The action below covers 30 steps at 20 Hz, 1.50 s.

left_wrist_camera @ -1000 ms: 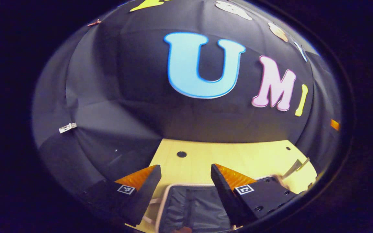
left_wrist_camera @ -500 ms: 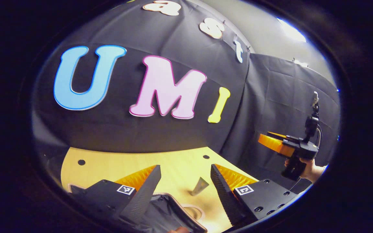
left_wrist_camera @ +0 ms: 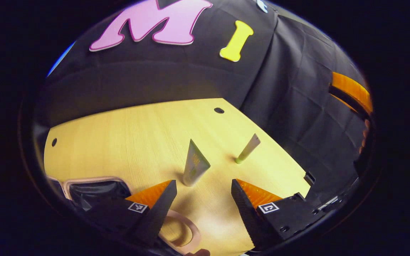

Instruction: First open the suitcase, pack the skin care products into it, and then close the suitcase.

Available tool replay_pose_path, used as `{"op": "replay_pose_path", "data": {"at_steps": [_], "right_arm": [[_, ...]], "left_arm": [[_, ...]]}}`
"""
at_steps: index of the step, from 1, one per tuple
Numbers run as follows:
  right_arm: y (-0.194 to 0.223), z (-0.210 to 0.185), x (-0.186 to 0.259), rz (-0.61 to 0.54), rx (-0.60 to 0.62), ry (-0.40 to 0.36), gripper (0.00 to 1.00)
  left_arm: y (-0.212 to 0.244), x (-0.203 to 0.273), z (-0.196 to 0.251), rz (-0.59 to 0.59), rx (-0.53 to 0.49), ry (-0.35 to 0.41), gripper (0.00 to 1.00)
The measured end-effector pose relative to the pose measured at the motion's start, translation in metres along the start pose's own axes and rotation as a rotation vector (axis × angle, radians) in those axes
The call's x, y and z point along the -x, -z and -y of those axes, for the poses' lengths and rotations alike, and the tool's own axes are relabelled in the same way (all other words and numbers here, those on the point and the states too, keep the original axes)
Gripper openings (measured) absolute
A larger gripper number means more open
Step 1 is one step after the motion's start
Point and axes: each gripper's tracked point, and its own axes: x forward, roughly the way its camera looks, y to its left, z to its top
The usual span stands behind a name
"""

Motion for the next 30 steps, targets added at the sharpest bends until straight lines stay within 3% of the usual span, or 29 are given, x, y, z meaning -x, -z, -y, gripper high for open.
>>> {"op": "replay_pose_path", "data": {"at_steps": [6, 8, 9, 11, 16, 20, 21, 24, 27, 30], "right_arm": [[0.072, 0.039, -0.033, -0.139, -0.001, -0.005, 0.97], [0.100, 0.040, -0.048, -0.192, -0.027, -0.023, 0.97], [0.115, 0.037, -0.056, -0.217, -0.041, -0.037, 0.98], [0.145, 0.028, -0.070, -0.272, -0.051, -0.067, 0.98], [0.212, 0.016, -0.110, -0.399, -0.040, -0.121, 0.98], [0.252, 0.011, -0.145, -0.438, -0.041, -0.124, 0.96], [0.269, 0.009, -0.151, -0.475, -0.050, -0.132, 0.93], [0.279, 0.000, -0.150, -0.530, -0.103, -0.159, 0.25], [0.246, -0.029, -0.137, -0.482, -0.124, -0.229, 0.28], [0.226, -0.082, -0.095, -0.484, -0.122, -0.340, 0.27]], "left_arm": [[0.006, -0.095, -0.028, -0.066, 0.044, -0.123, 1.00], [0.004, -0.100, -0.030, -0.072, 0.072, -0.167, 0.64], [0.002, -0.100, -0.027, -0.083, 0.093, -0.150, 0.46], [0.004, -0.092, -0.017, -0.099, 0.120, -0.128, 0.41], [-0.025, -0.045, 0.001, -0.032, 0.069, -0.107, 0.40], [-0.036, 0.000, -0.008, -0.008, 0.064, -0.151, 0.40], [-0.034, 0.010, -0.016, -0.010, 0.071, -0.175, 0.40], [-0.001, 0.065, -0.049, -0.070, 0.122, -0.253, 0.40], [0.040, 0.101, -0.097, -0.159, 0.186, -0.343, 0.40], [0.092, 0.126, -0.131, -0.308, 0.272, -0.428, 0.43]]}}
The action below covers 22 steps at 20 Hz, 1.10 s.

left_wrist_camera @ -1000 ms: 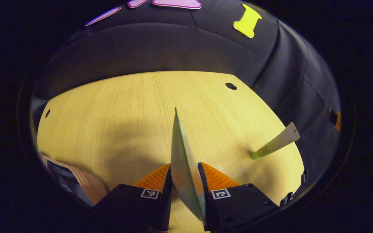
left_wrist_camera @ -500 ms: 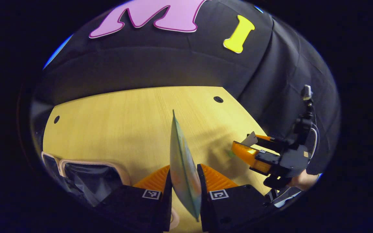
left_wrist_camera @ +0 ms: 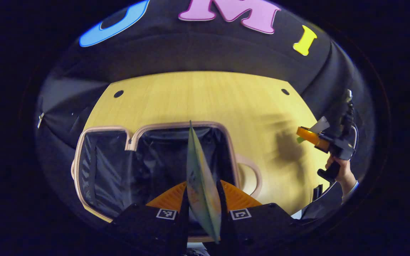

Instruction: First open the suitcase, pack the skin care products into it, and then close the suitcase.

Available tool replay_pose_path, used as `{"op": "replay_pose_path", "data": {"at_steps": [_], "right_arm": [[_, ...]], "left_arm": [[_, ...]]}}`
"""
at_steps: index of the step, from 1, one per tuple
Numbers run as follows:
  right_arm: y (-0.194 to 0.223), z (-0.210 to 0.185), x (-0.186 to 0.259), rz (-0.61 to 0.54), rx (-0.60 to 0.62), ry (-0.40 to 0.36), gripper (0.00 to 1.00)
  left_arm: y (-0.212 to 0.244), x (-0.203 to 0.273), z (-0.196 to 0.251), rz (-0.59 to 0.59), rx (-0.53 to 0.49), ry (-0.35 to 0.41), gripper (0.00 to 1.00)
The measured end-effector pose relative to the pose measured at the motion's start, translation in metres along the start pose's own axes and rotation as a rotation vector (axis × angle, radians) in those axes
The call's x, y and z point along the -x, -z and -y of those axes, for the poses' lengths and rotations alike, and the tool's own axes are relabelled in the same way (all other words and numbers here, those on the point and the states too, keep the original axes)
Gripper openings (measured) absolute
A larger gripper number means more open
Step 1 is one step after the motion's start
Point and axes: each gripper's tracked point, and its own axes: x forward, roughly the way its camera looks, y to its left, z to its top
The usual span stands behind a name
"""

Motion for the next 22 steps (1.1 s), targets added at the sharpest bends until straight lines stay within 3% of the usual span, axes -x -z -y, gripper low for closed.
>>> {"op": "replay_pose_path", "data": {"at_steps": [2, 5, 7, 8, 9, 12, 14, 17, 19, 20, 21, 22], "right_arm": [[0.008, -0.048, 0.013, -0.018, 0.012, -0.083, 0.28], [0.020, -0.120, 0.029, -0.042, 0.034, -0.194, 0.28], [0.024, -0.167, 0.035, -0.052, 0.042, -0.262, 0.28], [0.029, -0.186, 0.036, -0.062, 0.049, -0.286, 0.19], [0.036, -0.205, 0.036, -0.077, 0.060, -0.304, 0.27], [0.060, -0.250, 0.029, -0.124, 0.095, -0.340, 0.27], [0.081, -0.269, 0.019, -0.189, 0.079, -0.344, 0.28], [0.106, -0.292, -0.004, -0.281, 0.054, -0.321, 0.27], [0.137, -0.288, -0.017, -0.398, 0.074, -0.258, 0.27], [0.150, -0.285, -0.022, -0.454, 0.070, -0.223, 0.20], [0.157, -0.287, -0.026, -0.484, 0.058, -0.209, 0.28], [0.161, -0.290, -0.032, -0.499, 0.044, -0.194, 0.28]], "left_arm": [[0.029, -0.012, -0.027, -0.110, 0.034, -0.059, 0.40], [0.052, -0.029, -0.047, -0.231, 0.084, -0.089, 0.41], [0.064, -0.036, -0.053, -0.262, 0.129, -0.075, 0.42], [0.073, -0.039, -0.054, -0.268, 0.146, -0.067, 0.40], [0.075, -0.040, -0.058, -0.261, 0.155, -0.063, 0.48], [0.067, -0.034, -0.062, -0.205, 0.126, -0.042, 0.51], [0.057, -0.023, -0.063, -0.139, 0.098, -0.008, 0.60], [0.040, 0.001, -0.078, -0.017, 0.080, 0.015, 0.66], [0.034, 0.019, -0.101, 0.058, 0.079, 0.002, 0.69], [0.031, 0.028, -0.117, 0.094, 0.079, -0.011, 0.70], [0.030, 0.036, -0.135, 0.122, 0.082, -0.032, 0.70], [0.031, 0.043, -0.158, 0.143, 0.095, -0.059, 0.70]]}}
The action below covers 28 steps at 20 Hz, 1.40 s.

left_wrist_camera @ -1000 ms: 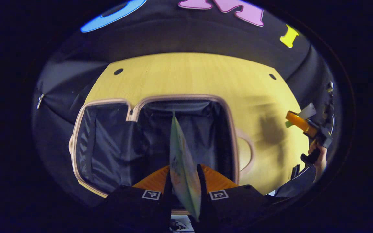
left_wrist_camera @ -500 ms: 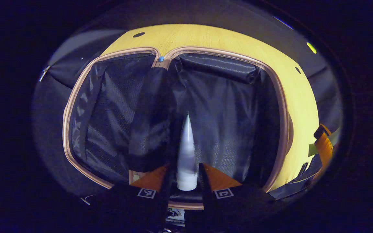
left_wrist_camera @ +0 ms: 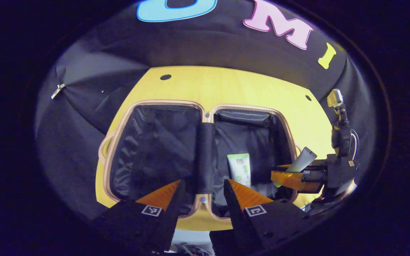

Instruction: First open the suitcase, pack the skin care products into it, and then close the suitcase.

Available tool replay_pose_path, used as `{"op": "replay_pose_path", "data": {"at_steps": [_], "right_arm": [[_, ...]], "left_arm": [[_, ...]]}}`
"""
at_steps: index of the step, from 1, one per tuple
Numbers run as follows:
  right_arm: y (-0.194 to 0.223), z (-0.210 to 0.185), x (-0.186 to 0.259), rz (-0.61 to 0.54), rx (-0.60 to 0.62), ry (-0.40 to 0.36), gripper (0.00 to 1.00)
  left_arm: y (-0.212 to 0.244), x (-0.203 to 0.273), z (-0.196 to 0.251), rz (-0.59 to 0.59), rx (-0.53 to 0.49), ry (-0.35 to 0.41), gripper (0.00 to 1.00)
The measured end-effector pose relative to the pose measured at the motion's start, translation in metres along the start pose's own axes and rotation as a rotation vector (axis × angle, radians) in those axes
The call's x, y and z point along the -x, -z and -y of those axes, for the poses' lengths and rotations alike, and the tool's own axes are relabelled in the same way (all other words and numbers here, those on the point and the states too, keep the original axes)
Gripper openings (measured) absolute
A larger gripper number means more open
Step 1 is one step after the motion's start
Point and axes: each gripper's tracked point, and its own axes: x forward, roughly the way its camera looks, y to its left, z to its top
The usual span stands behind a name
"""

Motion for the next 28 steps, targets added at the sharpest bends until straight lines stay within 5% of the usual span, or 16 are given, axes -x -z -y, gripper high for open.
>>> {"op": "replay_pose_path", "data": {"at_steps": [2, 3, 5, 10, 17, 22, 25, 28], "right_arm": [[0.004, 0.001, -0.011, -0.033, -0.013, 0.051, 0.22], [0.006, 0.006, -0.013, -0.044, 0.001, 0.095, 0.30], [0.008, 0.001, -0.015, -0.043, 0.036, 0.122, 0.27], [0.001, -0.020, 0.014, 0.038, 0.124, 0.142, 0.90], [-0.027, 0.002, 0.063, 0.175, 0.094, 0.213, 0.90], [-0.031, 0.017, 0.080, 0.196, 0.044, 0.253, 0.90], [-0.023, 0.024, 0.088, 0.181, 0.065, 0.274, 0.90], [-0.023, 0.020, 0.092, 0.205, 0.071, 0.262, 0.90]], "left_arm": [[0.006, 0.006, -0.045, 0.003, 0.068, -0.047, 0.70], [0.010, 0.006, -0.065, -0.002, 0.116, -0.065, 0.70], [0.017, 0.005, -0.100, -0.003, 0.207, -0.089, 0.71], [0.021, 0.002, -0.181, 0.033, 0.337, -0.174, 0.74], [-0.019, -0.041, -0.259, 0.043, 0.519, -0.196, 0.73], [-0.007, -0.095, -0.266, -0.103, 0.538, -0.189, 0.73], [-0.002, -0.110, -0.264, -0.140, 0.504, -0.223, 0.21], [-0.014, -0.096, -0.261, -0.110, 0.421, -0.195, 0.15]]}}
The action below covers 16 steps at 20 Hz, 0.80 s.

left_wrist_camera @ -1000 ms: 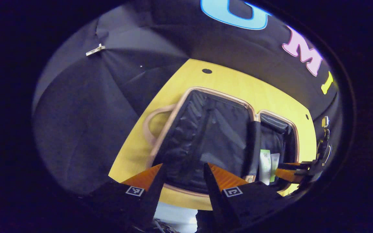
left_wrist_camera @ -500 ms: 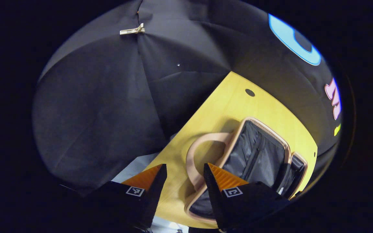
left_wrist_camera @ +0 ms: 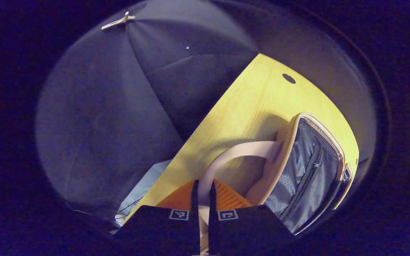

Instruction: First open the suitcase, pack the skin care products into it, and then close the suitcase.

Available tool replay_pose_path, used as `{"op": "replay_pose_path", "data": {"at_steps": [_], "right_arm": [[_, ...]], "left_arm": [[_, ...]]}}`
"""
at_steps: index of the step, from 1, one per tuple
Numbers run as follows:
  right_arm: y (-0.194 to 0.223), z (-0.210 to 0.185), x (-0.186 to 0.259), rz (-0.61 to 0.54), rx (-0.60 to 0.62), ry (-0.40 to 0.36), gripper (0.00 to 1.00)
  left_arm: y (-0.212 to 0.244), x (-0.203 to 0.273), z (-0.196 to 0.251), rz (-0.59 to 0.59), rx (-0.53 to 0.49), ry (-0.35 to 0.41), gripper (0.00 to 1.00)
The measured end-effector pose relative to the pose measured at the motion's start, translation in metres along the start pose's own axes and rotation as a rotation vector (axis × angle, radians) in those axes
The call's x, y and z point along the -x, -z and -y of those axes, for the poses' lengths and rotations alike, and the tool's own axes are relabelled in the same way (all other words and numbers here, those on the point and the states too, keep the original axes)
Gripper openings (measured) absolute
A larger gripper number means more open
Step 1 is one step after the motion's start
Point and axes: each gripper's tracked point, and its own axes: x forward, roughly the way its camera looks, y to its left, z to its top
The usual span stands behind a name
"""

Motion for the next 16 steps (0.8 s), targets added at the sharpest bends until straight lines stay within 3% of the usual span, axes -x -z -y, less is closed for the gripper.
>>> {"op": "replay_pose_path", "data": {"at_steps": [1, 2, 5, 9, 12, 16], "right_arm": [[-0.002, -0.002, 0.001, 0.008, -0.004, -0.012, 0.90], [-0.004, -0.003, 0.002, 0.020, -0.004, -0.020, 0.90], [-0.016, -0.005, 0.009, 0.061, -0.006, -0.051, 0.90], [-0.031, 0.000, 0.025, 0.125, 0.033, -0.102, 0.90], [-0.037, 0.011, 0.044, 0.165, 0.061, -0.139, 0.90], [-0.041, 0.048, 0.083, 0.227, 0.064, -0.147, 0.90]], "left_arm": [[-0.002, 0.009, 0.007, 0.018, -0.023, 0.027, 0.16], [-0.002, 0.022, 0.015, 0.032, -0.046, 0.051, 0.11], [-0.023, 0.070, 0.020, 0.132, -0.154, 0.054, 0.06], [-0.054, 0.145, 0.043, 0.298, -0.144, 0.164, 0.06], [-0.052, 0.205, 0.091, 0.378, -0.147, 0.278, 0.06], [-0.027, 0.262, 0.185, 0.428, -0.263, 0.397, 0.06]]}}
